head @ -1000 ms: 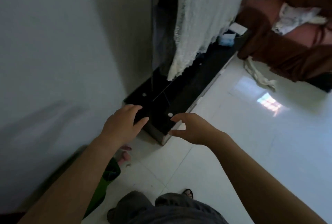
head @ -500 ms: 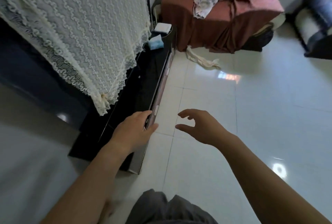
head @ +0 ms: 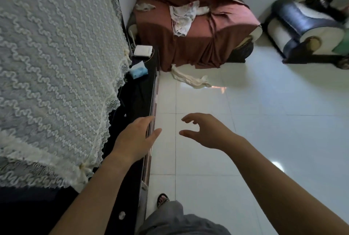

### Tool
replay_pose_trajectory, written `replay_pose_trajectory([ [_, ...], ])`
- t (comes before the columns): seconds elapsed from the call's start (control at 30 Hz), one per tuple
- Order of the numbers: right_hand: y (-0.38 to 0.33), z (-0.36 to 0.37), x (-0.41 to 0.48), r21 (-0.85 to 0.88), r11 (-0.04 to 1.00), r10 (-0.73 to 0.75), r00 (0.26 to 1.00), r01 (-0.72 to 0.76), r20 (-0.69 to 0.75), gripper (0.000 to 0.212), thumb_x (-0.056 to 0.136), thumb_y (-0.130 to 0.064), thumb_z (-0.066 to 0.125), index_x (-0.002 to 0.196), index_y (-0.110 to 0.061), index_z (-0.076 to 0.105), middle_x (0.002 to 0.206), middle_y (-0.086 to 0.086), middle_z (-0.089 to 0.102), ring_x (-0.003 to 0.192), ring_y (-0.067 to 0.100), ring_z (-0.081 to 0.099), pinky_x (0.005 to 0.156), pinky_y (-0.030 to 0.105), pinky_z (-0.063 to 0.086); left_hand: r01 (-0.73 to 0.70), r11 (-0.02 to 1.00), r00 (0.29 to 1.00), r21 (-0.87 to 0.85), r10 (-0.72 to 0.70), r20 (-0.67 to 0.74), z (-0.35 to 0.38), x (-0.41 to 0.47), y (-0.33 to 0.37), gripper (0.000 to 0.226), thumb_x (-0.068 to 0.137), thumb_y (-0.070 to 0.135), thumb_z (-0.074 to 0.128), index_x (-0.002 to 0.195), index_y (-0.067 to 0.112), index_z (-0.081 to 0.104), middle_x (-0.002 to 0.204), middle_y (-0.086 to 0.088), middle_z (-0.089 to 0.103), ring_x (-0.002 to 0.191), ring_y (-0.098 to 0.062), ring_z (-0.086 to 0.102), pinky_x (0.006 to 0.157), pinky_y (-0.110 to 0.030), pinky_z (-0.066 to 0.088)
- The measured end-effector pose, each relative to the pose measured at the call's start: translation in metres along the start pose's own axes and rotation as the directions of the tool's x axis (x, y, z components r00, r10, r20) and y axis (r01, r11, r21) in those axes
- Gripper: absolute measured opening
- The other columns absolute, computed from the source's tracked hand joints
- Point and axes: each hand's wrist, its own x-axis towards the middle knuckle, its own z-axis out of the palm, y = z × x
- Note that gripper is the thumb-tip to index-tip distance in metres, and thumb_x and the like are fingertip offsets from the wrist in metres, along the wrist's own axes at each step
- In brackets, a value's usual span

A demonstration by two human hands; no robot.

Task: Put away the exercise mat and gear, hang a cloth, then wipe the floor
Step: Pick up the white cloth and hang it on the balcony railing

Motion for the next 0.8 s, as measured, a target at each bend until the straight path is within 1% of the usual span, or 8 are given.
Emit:
replay_pose_trajectory([
  [0.07, -0.006, -0.005, 0.023, 0.003, 1.000, 0.010, 1.000, -0.010, -0.026, 0.047, 0.083, -0.049, 0.061, 0.124, -0.028, 0.053, 0.124, -0.010, 0.057, 0.110, 0.009, 0.051, 0.093, 0.024, 0.041, -0.036, 0.999, 0.999, 0.008, 0.036, -0.010, -0.012, 0.028, -0.007, 0.055, 0.091, 0.050, 0.045, 0.139, 0.026, 0.038, 0.144, 0.003, 0.041, 0.130, -0.016, 0.040, 0.104, -0.034, 0.038],
  [0.17, -0.014, -0.006, 0.048, 0.042, 0.999, 0.002, 0.998, 0.000, -0.058, 0.043, 0.083, -0.045, 0.063, 0.122, -0.028, 0.055, 0.122, -0.010, 0.058, 0.108, 0.007, 0.052, 0.094, 0.023, 0.042, -0.059, 0.998, 0.998, -0.038, 0.060, 0.016, -0.025, 0.057, -0.014, 0.055, 0.090, 0.051, 0.046, 0.139, 0.028, 0.038, 0.143, 0.004, 0.041, 0.128, -0.014, 0.042, 0.104, -0.034, 0.038],
  [0.3, -0.017, -0.010, 0.075, 0.071, 0.997, 0.010, 0.999, -0.007, -0.051, 0.043, 0.084, -0.044, 0.063, 0.122, -0.027, 0.055, 0.124, -0.010, 0.058, 0.110, 0.008, 0.051, 0.095, 0.024, 0.042, -0.110, 0.993, 0.993, -0.030, 0.111, 0.036, -0.040, 0.092, -0.021, 0.055, 0.090, 0.051, 0.046, 0.139, 0.028, 0.038, 0.142, 0.003, 0.043, 0.127, -0.015, 0.043, 0.103, -0.032, 0.038],
  [0.4, -0.013, -0.015, 0.098, 0.058, 0.998, 0.031, 0.998, -0.029, -0.047, 0.045, 0.084, -0.046, 0.062, 0.124, -0.028, 0.054, 0.125, -0.011, 0.057, 0.112, 0.008, 0.050, 0.095, 0.023, 0.039, -0.102, 0.995, 0.994, -0.021, 0.103, 0.043, -0.051, 0.114, -0.028, 0.054, 0.090, 0.050, 0.046, 0.139, 0.028, 0.039, 0.142, 0.003, 0.043, 0.126, -0.016, 0.045, 0.101, -0.033, 0.040],
  [0.53, -0.006, -0.018, 0.132, 0.078, 0.996, 0.054, 0.998, -0.051, -0.033, 0.045, 0.084, -0.047, 0.062, 0.124, -0.029, 0.054, 0.125, -0.012, 0.056, 0.112, 0.008, 0.050, 0.094, 0.022, 0.039, -0.077, 0.996, 0.995, -0.048, 0.080, 0.066, -0.059, 0.139, -0.040, 0.052, 0.090, 0.051, 0.046, 0.138, 0.030, 0.040, 0.140, 0.005, 0.044, 0.118, -0.017, 0.050, 0.098, -0.036, 0.044],
  [0.67, 0.006, -0.025, 0.175, 0.093, 0.994, 0.065, 0.998, -0.064, -0.009, 0.045, 0.084, -0.046, 0.062, 0.124, -0.029, 0.053, 0.126, -0.012, 0.055, 0.113, 0.007, 0.049, 0.092, 0.020, 0.037, -0.056, 0.998, 0.996, -0.035, 0.058, 0.075, -0.060, 0.183, -0.045, 0.053, 0.090, 0.049, 0.047, 0.138, 0.027, 0.040, 0.141, 0.003, 0.043, 0.125, -0.015, 0.045, 0.101, -0.031, 0.040],
  [0.8, 0.032, -0.045, 0.227, 0.117, 0.990, 0.080, 0.997, -0.077, -0.021, 0.045, 0.083, -0.048, 0.062, 0.123, -0.031, 0.053, 0.125, -0.013, 0.056, 0.111, 0.006, 0.050, 0.090, 0.019, 0.036, -0.087, 0.996, 0.992, -0.031, 0.090, 0.090, -0.055, 0.250, -0.032, 0.052, 0.090, 0.049, 0.048, 0.137, 0.028, 0.041, 0.140, 0.004, 0.044, 0.126, -0.014, 0.044, 0.101, -0.030, 0.038],
])
